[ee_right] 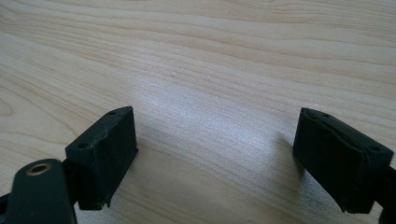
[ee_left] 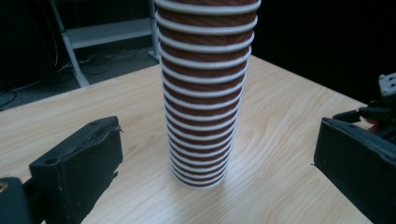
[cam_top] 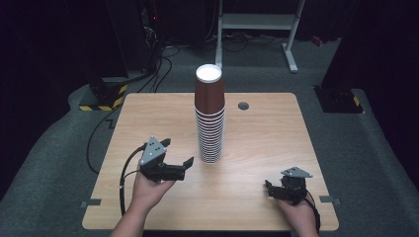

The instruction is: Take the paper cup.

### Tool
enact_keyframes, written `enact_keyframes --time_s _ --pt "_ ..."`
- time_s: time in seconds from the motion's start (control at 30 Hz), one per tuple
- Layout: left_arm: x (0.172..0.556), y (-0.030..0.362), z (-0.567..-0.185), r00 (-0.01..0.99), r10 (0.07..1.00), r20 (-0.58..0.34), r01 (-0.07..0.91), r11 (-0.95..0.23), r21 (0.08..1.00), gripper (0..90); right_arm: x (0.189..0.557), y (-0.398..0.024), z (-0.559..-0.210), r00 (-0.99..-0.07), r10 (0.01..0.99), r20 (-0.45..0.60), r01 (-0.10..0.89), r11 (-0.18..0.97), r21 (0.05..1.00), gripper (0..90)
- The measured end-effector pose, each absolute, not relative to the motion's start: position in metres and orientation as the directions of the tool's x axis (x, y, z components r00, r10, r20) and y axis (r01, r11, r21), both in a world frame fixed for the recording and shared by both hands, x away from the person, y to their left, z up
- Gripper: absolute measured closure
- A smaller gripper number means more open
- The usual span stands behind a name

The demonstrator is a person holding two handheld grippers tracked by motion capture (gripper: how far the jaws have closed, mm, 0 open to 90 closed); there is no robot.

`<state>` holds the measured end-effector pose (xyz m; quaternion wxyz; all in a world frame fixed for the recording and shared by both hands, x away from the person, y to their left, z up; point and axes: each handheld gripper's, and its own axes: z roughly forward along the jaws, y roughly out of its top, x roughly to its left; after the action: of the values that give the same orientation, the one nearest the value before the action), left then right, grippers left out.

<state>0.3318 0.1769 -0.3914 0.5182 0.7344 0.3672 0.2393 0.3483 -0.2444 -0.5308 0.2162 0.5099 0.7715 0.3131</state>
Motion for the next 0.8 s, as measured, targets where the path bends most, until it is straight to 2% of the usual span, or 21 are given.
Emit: enact_keyframes --time_s 0.2,0.37,0.8 --pt "0.339 0.174 -0.377 0.618 0.786 -0.022 0.275 -0.189 0.943 1.6 0.348 -0.244 -0.531 -0.391 0.920 -0.013 0.651 0.286 0.703 13.3" --pt "0.346 0.173 -0.367 0.632 0.774 -0.051 0.267 -0.155 0.951 2.1 0.348 -0.244 -0.531 -0.395 0.919 -0.012 0.651 0.289 0.702 13.1" --pt "0.361 0.163 -0.341 0.644 0.764 -0.025 0.215 -0.150 0.965 3.0 0.348 -0.244 -0.531 -0.397 0.918 -0.012 0.650 0.290 0.703 13.2"
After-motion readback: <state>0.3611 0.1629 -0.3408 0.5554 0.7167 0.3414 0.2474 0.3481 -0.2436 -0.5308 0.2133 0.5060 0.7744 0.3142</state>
